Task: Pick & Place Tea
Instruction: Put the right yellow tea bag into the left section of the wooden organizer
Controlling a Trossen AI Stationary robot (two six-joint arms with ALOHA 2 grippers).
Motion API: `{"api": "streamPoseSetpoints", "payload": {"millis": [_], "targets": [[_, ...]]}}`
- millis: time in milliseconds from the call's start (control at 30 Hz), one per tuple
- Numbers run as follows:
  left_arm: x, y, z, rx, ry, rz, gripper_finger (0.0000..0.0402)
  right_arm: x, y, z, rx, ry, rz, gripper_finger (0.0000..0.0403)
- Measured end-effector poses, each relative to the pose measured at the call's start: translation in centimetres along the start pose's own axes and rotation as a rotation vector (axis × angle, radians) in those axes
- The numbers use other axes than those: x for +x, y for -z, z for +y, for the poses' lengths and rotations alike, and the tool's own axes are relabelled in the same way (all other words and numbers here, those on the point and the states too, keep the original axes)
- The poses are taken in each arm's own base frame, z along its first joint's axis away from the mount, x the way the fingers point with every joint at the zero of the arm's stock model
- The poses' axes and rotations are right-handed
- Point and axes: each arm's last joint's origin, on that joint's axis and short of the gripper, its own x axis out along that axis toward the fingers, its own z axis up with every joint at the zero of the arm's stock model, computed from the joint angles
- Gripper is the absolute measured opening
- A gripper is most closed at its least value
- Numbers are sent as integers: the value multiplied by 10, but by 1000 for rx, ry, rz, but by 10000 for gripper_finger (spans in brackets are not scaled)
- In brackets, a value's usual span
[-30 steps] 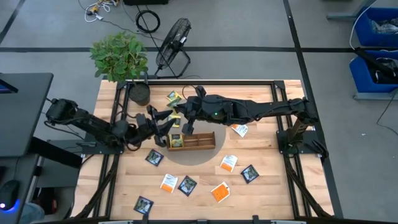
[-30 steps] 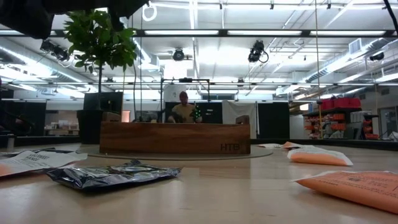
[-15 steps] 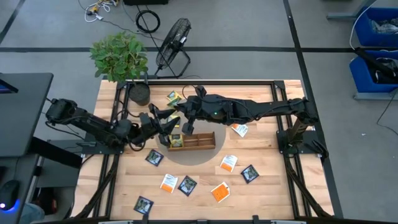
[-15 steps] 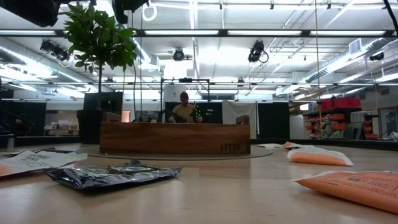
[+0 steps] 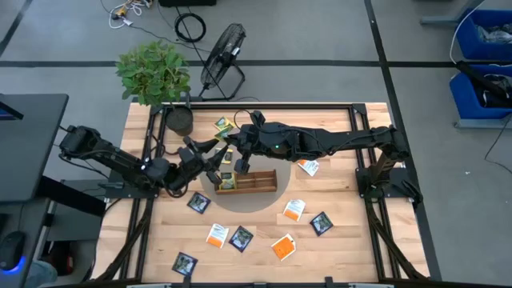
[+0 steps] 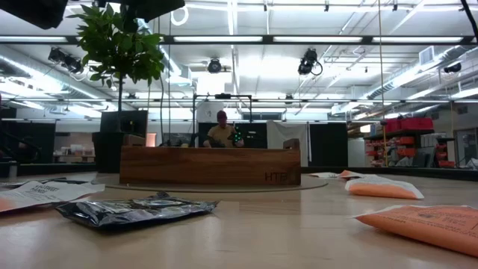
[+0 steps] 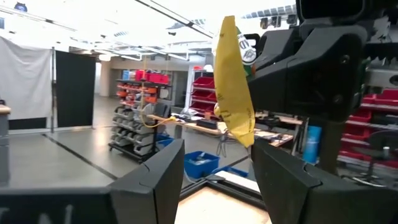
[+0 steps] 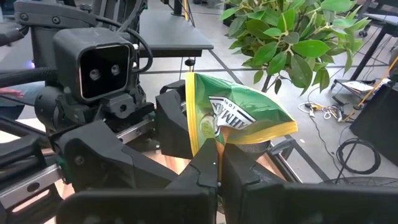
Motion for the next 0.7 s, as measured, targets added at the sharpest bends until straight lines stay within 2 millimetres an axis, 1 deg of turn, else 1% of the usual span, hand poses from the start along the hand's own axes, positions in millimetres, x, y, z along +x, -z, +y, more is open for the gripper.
{"api": "streamPoseSetpoints", "payload": {"millis": [200,467,700], "targets": [[4,0,1,-64,81,-23,190,0,0,0,2,0,-2,2],[9,0,5,-83,82,-33,190,0,0,0,6,0,-2,2],[13,-4,3,-74,90,-39,190,0,0,0,8,1,-3,2]]}}
